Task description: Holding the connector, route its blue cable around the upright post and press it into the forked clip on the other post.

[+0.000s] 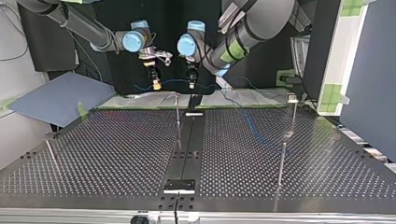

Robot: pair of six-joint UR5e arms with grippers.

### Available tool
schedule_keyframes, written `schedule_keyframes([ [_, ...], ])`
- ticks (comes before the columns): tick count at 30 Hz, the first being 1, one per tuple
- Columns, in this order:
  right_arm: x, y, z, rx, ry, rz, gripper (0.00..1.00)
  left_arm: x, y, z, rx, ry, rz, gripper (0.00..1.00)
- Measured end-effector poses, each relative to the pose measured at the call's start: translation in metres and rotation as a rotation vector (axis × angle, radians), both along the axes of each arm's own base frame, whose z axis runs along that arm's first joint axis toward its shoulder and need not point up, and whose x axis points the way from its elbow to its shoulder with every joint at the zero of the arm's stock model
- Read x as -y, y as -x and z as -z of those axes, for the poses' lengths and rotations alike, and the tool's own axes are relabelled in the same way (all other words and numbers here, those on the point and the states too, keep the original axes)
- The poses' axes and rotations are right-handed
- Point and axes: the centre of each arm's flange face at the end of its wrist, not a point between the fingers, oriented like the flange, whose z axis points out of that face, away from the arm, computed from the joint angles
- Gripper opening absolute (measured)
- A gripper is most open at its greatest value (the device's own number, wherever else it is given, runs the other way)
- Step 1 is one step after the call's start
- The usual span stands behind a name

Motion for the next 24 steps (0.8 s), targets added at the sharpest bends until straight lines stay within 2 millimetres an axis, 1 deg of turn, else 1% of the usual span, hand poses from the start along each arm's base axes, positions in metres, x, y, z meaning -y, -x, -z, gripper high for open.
schedule_keyframes([
  [7, 0.014, 0.001, -0.006, 0.037, 0.036, 0.012, 0.0, 0.005, 0.004, 0.003, 0.01, 0.012, 0.003, 0.14],
  [9, 0.018, 0.001, -0.008, 0.042, 0.04, 0.014, 0.0, 0.005, 0.004, 0.008, 0.01, 0.015, 0.004, 0.14],
  [10, 0.02, 0.001, -0.009, 0.044, 0.043, 0.014, 0.0, 0.006, 0.005, 0.011, 0.01, 0.017, 0.004, 0.18],
  [12, 0.023, 0.0, -0.01, 0.044, 0.044, 0.015, 0.0, 0.006, 0.005, 0.019, 0.008, 0.019, 0.002, 0.18],
  [13, 0.024, 0.0, -0.01, 0.044, 0.044, 0.016, 0.0, 0.006, 0.005, 0.022, 0.009, 0.022, 0.001, 0.2],
  [15, 0.026, 0.001, -0.011, 0.044, 0.044, 0.018, 0.0, 0.006, 0.002, 0.025, 0.015, 0.03, -0.005, 0.2],
  [17, 0.028, 0.003, -0.011, 0.045, 0.045, 0.022, 0.0, 0.007, -0.002, 0.025, 0.02, 0.037, -0.008, 0.2],
  [24, 0.037, 0.01, -0.012, 0.048, 0.047, 0.034, 0.0, 0.016, -0.017, 0.014, 0.036, 0.052, -0.014, 0.2],
])
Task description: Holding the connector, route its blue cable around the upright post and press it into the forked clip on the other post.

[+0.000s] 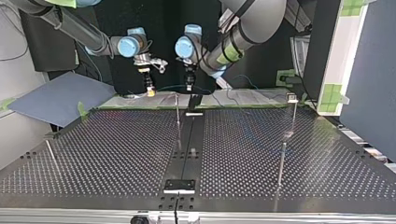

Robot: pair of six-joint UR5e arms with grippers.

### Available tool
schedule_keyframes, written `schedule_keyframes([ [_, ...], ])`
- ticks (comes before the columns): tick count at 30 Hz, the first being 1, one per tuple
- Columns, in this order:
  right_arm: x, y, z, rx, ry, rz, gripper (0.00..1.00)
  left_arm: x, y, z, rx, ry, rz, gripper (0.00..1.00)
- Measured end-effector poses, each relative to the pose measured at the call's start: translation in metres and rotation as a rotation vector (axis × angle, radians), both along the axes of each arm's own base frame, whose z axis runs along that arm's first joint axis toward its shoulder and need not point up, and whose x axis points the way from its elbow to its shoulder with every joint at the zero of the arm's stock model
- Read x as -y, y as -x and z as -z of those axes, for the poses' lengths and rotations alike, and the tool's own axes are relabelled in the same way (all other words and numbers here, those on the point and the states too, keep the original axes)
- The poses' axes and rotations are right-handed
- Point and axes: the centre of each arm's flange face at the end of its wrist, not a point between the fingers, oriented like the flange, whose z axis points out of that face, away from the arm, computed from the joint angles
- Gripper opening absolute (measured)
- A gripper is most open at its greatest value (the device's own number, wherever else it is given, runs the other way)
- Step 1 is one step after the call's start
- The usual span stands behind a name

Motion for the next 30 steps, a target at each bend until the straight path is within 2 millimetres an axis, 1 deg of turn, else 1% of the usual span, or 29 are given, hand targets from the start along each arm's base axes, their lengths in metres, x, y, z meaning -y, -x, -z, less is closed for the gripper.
schedule_keyframes([
  [4, 0.005, 0.005, 0.0, 0.003, -0.001, 0.009, 0.0, 0.002, -0.006, -0.004, 0.005, 0.005, -0.003, 0.2],
  [13, 0.015, 0.014, -0.001, 0.006, -0.007, 0.026, 0.0, -0.001, -0.012, -0.005, 0.004, 0.006, -0.009, 0.2],
  [23, 0.025, 0.018, -0.003, 0.0, -0.015, 0.031, 0.0, -0.005, -0.018, -0.005, 0.003, 0.008, -0.005, 0.2],
  [30, 0.032, 0.023, -0.005, 0.003, -0.016, 0.039, 0.0, -0.007, -0.031, -0.01, -0.003, -0.009, -0.002, 0.2],
])
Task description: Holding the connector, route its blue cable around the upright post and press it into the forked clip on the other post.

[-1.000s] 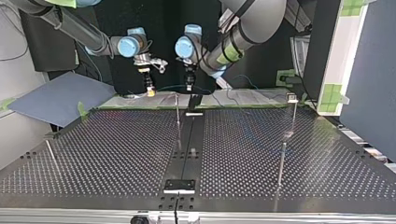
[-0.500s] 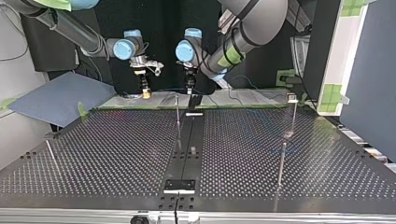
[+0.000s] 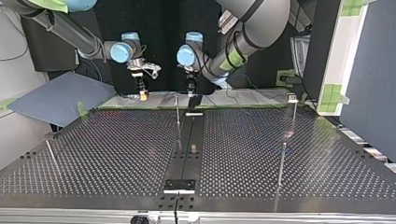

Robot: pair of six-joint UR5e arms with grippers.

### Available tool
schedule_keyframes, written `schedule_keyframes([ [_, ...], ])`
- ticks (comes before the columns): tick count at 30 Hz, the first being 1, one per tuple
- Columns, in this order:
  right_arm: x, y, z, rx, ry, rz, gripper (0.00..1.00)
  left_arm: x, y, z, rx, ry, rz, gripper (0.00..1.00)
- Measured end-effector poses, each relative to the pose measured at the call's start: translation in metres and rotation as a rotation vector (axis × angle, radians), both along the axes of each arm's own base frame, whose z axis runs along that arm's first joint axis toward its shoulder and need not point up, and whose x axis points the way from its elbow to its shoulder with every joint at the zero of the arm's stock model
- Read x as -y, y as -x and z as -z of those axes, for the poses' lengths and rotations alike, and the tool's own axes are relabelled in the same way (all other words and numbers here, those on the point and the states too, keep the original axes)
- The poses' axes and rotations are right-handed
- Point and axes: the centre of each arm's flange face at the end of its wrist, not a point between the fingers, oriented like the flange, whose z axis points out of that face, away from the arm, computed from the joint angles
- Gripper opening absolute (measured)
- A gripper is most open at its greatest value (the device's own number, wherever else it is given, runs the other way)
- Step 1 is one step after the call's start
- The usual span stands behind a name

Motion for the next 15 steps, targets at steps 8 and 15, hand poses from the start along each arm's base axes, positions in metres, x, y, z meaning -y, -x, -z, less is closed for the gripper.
schedule_keyframes([
  [8, 0.007, 0.005, -0.002, 0.003, 0.002, 0.009, 0.0, -0.001, -0.006, -0.003, 0.0, -0.011, -0.001, 0.2],
  [15, 0.016, 0.007, -0.005, 0.0, 0.0, 0.014, 0.0, 0.0, -0.011, -0.006, 0.004, -0.009, 0.0, 0.2],
])
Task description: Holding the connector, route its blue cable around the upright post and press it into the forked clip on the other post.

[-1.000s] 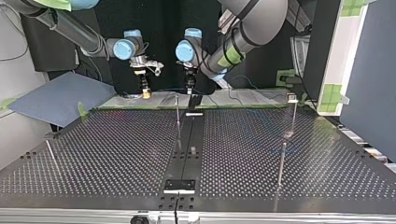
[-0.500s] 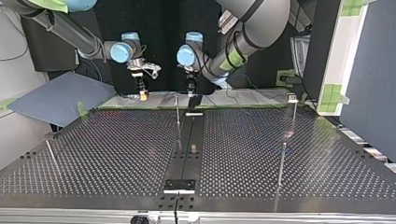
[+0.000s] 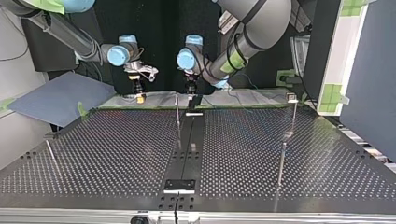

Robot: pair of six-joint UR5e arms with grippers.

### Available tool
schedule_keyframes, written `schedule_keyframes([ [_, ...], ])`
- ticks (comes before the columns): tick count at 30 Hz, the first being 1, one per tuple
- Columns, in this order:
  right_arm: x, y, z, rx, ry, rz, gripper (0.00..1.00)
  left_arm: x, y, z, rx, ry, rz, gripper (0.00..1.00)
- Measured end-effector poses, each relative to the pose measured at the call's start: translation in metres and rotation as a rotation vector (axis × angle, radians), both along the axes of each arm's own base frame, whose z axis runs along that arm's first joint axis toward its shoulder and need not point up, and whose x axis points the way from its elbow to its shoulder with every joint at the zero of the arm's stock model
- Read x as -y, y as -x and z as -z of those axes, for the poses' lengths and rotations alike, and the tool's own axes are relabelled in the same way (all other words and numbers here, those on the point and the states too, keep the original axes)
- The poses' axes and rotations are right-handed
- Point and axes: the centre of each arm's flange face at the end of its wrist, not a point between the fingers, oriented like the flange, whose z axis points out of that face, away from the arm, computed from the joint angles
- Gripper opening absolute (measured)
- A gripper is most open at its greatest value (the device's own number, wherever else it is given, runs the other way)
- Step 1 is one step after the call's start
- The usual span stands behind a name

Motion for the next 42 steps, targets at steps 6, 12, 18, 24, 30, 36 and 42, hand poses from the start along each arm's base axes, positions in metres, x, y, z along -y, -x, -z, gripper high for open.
schedule_keyframes([
  [6, 0.005, 0.002, -0.001, -0.007, -0.007, 0.005, 0.0, -0.001, -0.005, -0.002, -0.001, 0.001, 0.002, 0.2],
  [12, 0.008, 0.003, -0.002, -0.006, -0.005, 0.007, 0.0, -0.005, -0.015, -0.006, -0.005, -0.001, -0.002, 0.15],
  [18, 0.011, 0.002, -0.004, -0.007, -0.003, 0.003, 0.0, -0.008, -0.027, -0.011, -0.011, -0.005, -0.001, 0.09],
  [24, 0.015, 0.001, -0.007, -0.008, -0.001, 0.002, 0.0, -0.012, -0.034, -0.014, -0.015, -0.019, -0.004, 0.07],
  [30, 0.02, 0.0, -0.01, -0.006, 0.006, 0.004, 0.0, -0.017, -0.042, -0.016, -0.016, -0.024, -0.007, 0.04],
  [36, 0.028, 0.003, -0.013, -0.002, 0.015, 0.015, 0.0, -0.018, -0.048, -0.018, -0.021, -0.045, 0.009, 0.04],
  [42, 0.033, 0.006, -0.015, -0.001, 0.017, 0.024, 0.0, -0.015, -0.053, -0.002, -0.05, -0.096, 0.026, 0.04],
])
